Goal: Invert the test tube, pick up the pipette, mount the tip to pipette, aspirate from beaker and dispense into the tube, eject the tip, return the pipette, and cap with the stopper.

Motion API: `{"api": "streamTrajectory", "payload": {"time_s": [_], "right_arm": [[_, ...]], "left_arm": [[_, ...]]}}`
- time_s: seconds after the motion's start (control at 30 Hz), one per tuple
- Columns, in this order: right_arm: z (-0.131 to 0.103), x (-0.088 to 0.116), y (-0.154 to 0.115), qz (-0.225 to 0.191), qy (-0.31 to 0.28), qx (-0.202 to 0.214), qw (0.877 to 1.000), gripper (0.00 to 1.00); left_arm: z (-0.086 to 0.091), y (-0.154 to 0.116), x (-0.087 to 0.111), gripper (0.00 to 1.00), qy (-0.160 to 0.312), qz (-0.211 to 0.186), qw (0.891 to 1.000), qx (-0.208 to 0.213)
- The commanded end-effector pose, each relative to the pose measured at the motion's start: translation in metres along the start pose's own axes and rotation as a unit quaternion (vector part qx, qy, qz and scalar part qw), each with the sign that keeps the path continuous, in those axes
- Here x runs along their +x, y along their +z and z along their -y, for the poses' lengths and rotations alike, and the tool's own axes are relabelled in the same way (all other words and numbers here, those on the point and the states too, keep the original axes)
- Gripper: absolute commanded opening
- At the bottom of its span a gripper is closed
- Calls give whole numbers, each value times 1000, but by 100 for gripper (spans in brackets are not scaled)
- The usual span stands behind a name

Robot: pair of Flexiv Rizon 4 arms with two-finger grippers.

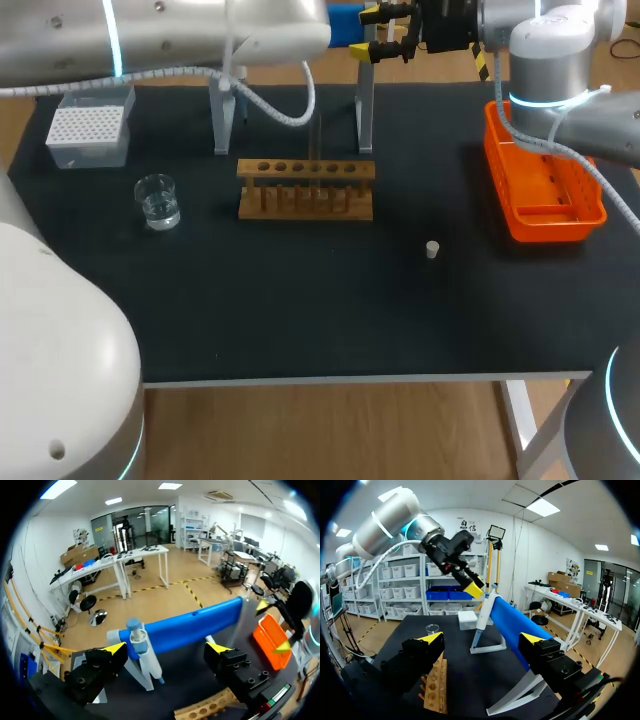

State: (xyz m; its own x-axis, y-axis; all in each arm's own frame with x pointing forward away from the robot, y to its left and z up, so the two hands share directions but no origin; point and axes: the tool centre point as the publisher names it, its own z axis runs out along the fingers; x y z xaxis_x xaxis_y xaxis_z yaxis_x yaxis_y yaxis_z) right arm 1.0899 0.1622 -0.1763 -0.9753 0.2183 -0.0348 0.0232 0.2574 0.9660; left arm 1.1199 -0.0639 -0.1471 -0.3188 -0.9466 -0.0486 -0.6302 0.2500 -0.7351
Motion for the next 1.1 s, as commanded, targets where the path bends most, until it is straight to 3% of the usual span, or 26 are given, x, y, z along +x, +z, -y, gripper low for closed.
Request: {"api": "streamTrajectory", "payload": {"time_s": [0.03,0.1,0.17,0.43,0.6,0.77,1.1], "right_arm": [[-1,0,-1,-1,0,2,1000,100],[-1,0,-1,-1,0,2,1000,100],[-1,0,-1,-1,0,2,1000,100],[-1,0,-1,-1,0,2,1000,100],[-1,0,-1,-1,0,2,1000,100],[-1,0,-1,-1,0,2,1000,100],[-1,0,-1,-1,0,2,1000,100]], "left_arm": [[-21,-52,5,100,44,-84,993,71],[-24,-63,13,100,76,-134,984,94],[-27,-73,18,100,99,-153,977,109],[-47,-102,41,100,190,-276,928,166],[-61,-110,52,100,222,-328,900,184],[-73,-108,59,100,239,-361,881,192],[-93,-81,80,100,259,-408,857,178]]}}
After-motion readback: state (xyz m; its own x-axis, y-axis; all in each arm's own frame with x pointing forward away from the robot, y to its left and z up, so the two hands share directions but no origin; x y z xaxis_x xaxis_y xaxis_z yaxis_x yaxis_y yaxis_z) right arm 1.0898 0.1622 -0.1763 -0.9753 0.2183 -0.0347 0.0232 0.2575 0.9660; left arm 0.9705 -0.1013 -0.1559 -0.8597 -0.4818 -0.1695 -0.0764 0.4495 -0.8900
